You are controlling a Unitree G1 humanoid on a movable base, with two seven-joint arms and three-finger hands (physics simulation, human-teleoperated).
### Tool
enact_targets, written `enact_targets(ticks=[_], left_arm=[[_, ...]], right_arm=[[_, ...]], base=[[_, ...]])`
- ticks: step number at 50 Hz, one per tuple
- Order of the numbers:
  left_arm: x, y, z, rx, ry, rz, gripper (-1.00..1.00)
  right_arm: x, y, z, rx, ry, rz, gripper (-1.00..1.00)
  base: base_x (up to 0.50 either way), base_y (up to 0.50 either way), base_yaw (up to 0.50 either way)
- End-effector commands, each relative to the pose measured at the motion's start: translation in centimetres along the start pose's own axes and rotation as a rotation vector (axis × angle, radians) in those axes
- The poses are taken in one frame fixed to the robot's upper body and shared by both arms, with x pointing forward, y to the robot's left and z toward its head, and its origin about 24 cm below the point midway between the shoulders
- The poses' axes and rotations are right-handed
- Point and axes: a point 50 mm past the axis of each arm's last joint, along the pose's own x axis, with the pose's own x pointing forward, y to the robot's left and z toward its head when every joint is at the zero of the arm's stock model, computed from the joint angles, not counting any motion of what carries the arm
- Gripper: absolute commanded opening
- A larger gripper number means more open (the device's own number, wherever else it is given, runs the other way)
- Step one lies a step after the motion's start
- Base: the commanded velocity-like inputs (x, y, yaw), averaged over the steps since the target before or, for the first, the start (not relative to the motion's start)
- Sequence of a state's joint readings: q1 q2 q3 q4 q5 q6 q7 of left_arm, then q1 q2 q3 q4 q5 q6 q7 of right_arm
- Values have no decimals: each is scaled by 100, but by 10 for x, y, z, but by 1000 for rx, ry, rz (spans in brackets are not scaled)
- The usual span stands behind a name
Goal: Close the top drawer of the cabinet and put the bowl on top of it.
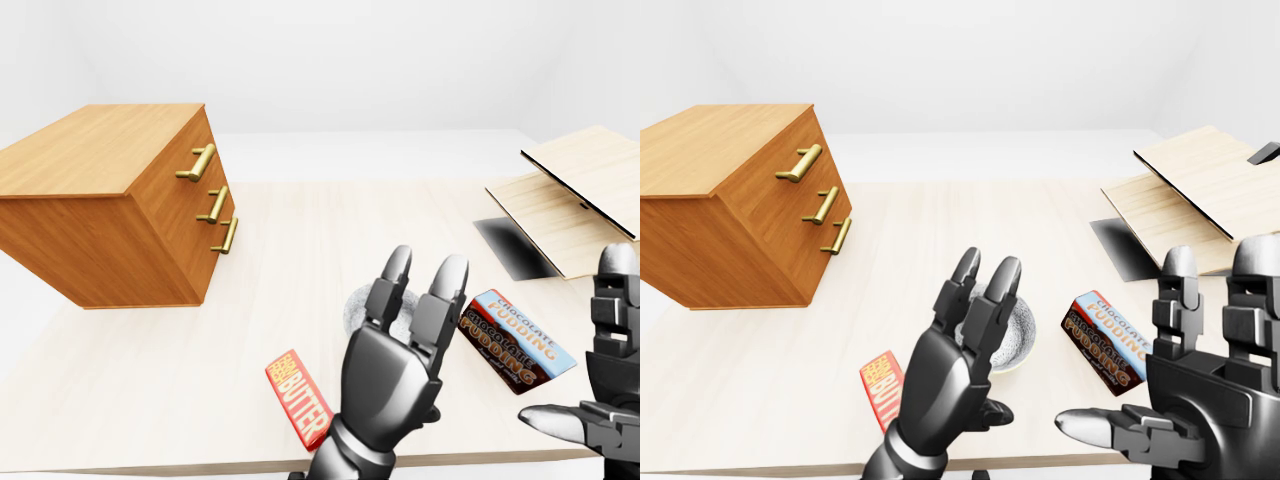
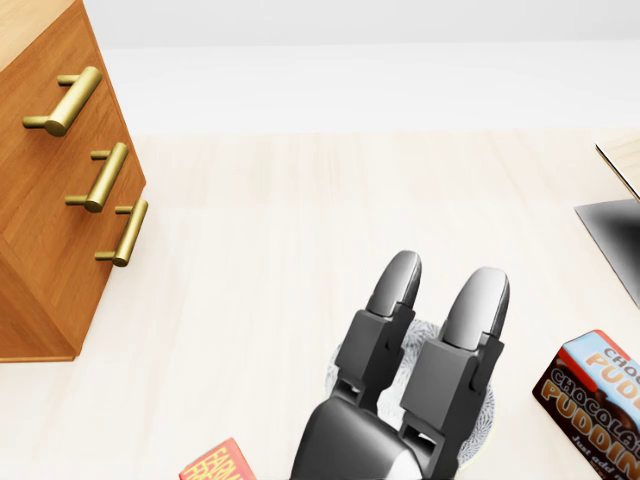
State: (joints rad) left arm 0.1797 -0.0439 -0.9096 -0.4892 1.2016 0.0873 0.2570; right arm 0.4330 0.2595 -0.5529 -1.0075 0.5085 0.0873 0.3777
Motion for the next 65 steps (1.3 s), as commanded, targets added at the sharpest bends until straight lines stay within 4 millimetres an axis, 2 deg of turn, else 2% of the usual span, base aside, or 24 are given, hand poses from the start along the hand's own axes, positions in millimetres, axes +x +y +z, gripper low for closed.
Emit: enact_targets(ticks=[1, 5, 24, 32, 47, 65], left_arm=[[-7, -16, 7, 53, -26, -38, 100], [-8, -23, 7, 53, -27, -61, 100], [-5, -28, 0, 66, -2, -68, 100], [1, -24, -9, 88, 25, -48, 100], [-3, -31, -26, 99, 91, -65, 100], [-13, -55, -41, 145, 141, -181, 100]], right_arm=[[0, -4, 3, -8, -19, -20, 100], [-2, -5, 4, -4, -19, -20, 100], [-3, -3, 4, -5, -16, -10, 100], [-2, -2, 4, -6, -16, -6, 100], [-4, -1, 2, 1, -1, -2, 100], [-6, -1, 1, 4, 6, 1, 100]], base=[[0, 0, 0], [0, 0, 0], [0, 0, 0], [0, 0, 0], [0, 0, 0], [0, 0, 0]])
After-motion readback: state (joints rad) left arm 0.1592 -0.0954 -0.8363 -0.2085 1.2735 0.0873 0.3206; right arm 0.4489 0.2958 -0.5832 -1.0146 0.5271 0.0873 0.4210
